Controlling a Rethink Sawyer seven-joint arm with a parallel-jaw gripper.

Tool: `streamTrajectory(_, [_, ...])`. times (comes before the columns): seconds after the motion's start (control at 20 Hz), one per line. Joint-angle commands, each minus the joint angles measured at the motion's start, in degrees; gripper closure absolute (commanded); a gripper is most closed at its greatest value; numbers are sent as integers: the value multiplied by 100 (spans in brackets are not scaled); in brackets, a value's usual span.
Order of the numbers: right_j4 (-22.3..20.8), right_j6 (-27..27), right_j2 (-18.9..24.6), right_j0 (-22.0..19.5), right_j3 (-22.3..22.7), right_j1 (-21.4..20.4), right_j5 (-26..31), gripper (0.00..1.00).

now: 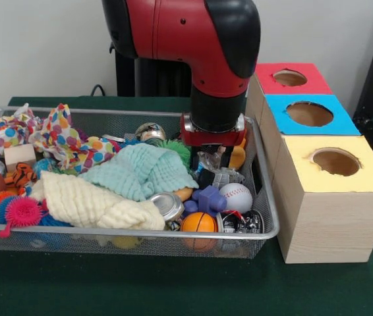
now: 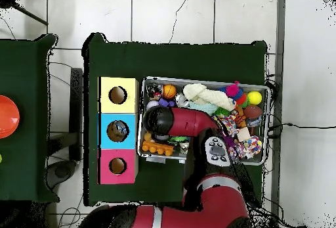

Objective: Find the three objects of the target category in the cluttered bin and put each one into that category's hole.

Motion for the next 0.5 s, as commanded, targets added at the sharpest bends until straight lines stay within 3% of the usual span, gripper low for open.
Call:
streamTrajectory(0.05, [-199, 407, 364, -51, -470, 420, -482, 0])
streamTrajectory(0.5, [-298, 98, 324, -188, -360, 105, -67, 0])
